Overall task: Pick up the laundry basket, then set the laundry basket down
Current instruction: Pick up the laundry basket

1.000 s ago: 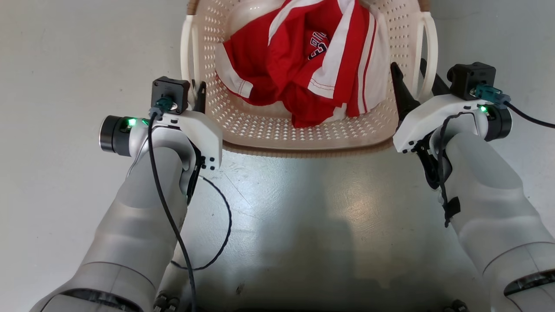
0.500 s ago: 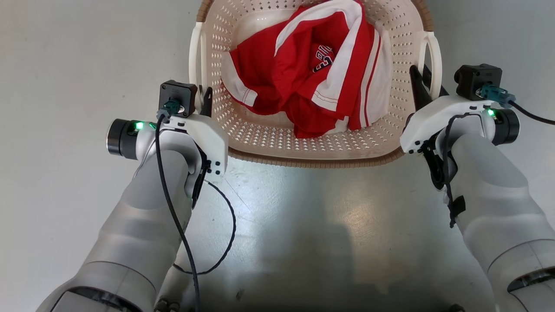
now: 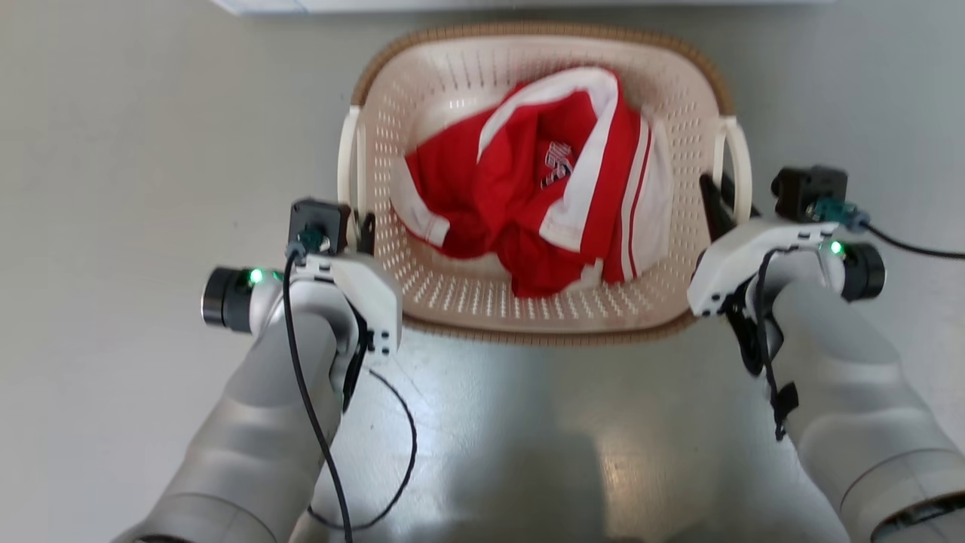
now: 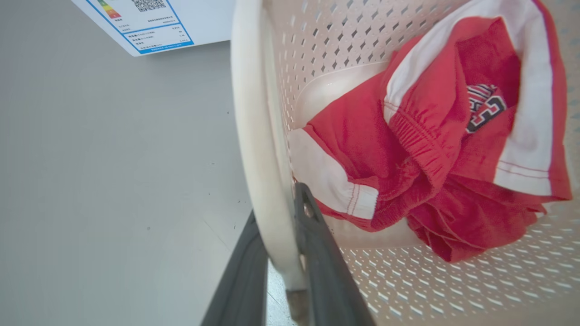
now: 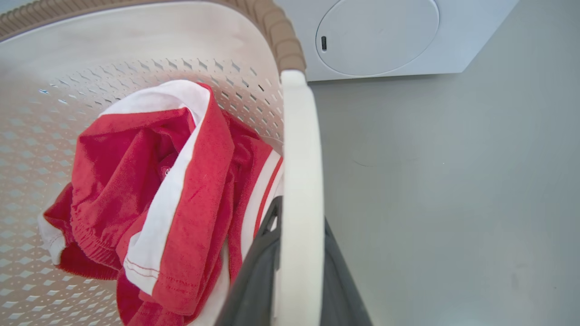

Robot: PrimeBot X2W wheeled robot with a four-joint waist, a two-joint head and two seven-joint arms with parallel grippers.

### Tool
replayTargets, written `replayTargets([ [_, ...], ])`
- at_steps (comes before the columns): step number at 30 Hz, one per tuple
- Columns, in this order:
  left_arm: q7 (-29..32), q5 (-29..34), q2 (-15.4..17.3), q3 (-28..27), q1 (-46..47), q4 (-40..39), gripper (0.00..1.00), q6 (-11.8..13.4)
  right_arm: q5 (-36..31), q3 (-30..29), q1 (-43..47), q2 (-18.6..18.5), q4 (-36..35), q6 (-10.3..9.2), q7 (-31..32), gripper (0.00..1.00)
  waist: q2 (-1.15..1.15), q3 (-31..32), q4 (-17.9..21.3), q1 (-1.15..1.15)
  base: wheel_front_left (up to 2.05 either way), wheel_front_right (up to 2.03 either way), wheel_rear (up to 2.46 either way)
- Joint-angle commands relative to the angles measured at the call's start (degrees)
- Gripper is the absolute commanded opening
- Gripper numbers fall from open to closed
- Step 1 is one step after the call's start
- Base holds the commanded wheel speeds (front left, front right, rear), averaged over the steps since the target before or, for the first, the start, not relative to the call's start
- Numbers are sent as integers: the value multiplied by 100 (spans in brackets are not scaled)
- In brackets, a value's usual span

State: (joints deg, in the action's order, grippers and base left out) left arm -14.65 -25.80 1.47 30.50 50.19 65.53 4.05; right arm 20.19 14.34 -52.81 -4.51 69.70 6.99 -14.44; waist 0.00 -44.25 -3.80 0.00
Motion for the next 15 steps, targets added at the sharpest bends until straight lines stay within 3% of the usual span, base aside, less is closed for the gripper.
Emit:
replayTargets([
  [1,-35,-37,141,-40,-194,-18,0,59,48,177,292,163,-24,50,-56,0,0,223,17,0,0,0,0],
  [15,86,-718,141,494,-1270,318,0,-43,896,1154,1302,163,276,50,281,0,0,1703,85,0,0,0,0],
])
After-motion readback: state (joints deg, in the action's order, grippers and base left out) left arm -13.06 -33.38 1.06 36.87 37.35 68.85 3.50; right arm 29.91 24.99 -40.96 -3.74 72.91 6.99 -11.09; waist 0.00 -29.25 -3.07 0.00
